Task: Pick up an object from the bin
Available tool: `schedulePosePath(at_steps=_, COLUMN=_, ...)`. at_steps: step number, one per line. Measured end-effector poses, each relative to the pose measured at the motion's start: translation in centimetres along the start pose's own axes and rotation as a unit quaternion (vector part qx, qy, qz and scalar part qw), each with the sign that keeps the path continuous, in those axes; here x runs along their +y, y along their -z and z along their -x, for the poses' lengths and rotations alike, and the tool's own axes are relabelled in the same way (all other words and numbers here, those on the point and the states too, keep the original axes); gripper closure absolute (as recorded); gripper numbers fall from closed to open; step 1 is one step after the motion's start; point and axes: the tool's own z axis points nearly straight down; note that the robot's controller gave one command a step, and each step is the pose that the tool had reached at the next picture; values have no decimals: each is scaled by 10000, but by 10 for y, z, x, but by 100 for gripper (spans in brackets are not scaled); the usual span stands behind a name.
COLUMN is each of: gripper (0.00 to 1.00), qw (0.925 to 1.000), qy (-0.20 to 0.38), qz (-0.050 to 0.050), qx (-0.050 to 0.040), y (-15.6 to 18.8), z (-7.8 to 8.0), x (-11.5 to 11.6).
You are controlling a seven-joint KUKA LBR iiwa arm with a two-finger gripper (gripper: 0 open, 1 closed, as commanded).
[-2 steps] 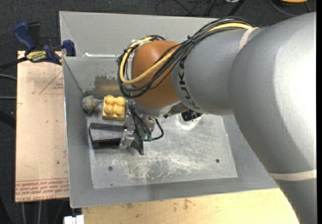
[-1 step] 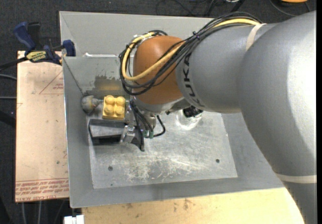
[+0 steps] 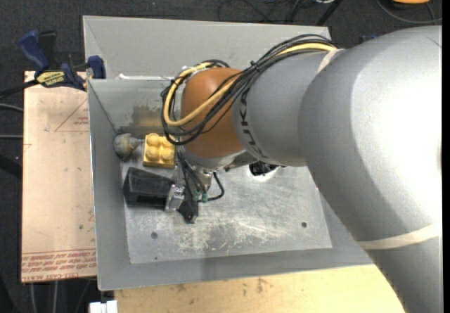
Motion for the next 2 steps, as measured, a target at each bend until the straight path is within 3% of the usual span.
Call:
schedulePosePath(at_steps=1, gripper=100, qw=10000, qy=-2, qz=1, qx=0, y=0, z=0, x=0)
schedulePosePath(at_steps=2, gripper=100, qw=10000, qy=-73, qz=23, qx=-14, y=144, z=-3, x=5)
